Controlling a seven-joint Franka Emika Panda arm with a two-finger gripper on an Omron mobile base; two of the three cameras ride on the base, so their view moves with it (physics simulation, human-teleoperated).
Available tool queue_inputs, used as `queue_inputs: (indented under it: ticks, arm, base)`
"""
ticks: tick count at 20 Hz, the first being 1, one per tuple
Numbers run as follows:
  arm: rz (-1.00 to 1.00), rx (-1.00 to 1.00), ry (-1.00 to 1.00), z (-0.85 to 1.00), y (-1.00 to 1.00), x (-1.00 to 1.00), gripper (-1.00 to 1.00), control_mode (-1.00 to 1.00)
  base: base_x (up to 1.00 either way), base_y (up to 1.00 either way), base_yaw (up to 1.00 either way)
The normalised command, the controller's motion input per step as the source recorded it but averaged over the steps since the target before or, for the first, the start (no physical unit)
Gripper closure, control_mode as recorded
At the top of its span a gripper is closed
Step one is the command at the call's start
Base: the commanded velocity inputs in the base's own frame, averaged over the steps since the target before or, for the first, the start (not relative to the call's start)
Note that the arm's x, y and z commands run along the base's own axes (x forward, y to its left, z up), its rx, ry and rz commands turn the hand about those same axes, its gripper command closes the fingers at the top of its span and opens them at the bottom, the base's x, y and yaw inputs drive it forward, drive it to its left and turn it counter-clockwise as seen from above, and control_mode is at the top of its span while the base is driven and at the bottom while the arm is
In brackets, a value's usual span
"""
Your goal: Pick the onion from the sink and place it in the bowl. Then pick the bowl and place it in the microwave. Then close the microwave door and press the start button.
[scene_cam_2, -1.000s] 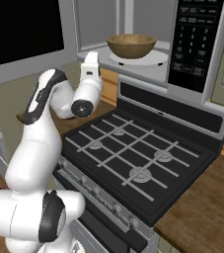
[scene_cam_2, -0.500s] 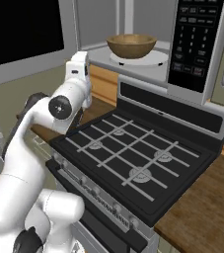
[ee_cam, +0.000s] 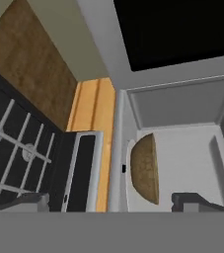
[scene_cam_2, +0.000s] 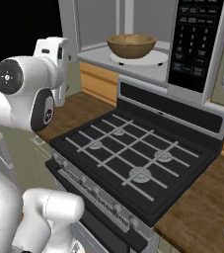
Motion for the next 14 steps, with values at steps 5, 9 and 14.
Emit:
queue_inputs:
  ticks: [5,9,14]
  arm:
    - [0.0,0.02,-0.03,-0.22,0.6,-0.95,-1.0,-1.0]
    - [0.0,0.0,-0.08,-0.44,0.95,-0.66,-1.0,-1.0]
    - [0.0,-0.05,-0.21,-0.23,1.0,-0.19,-1.0,-1.0]
  base:
    - [0.0,0.0,0.0]
    - [0.0,0.0,0.0]
    - [0.0,0.0,0.0]
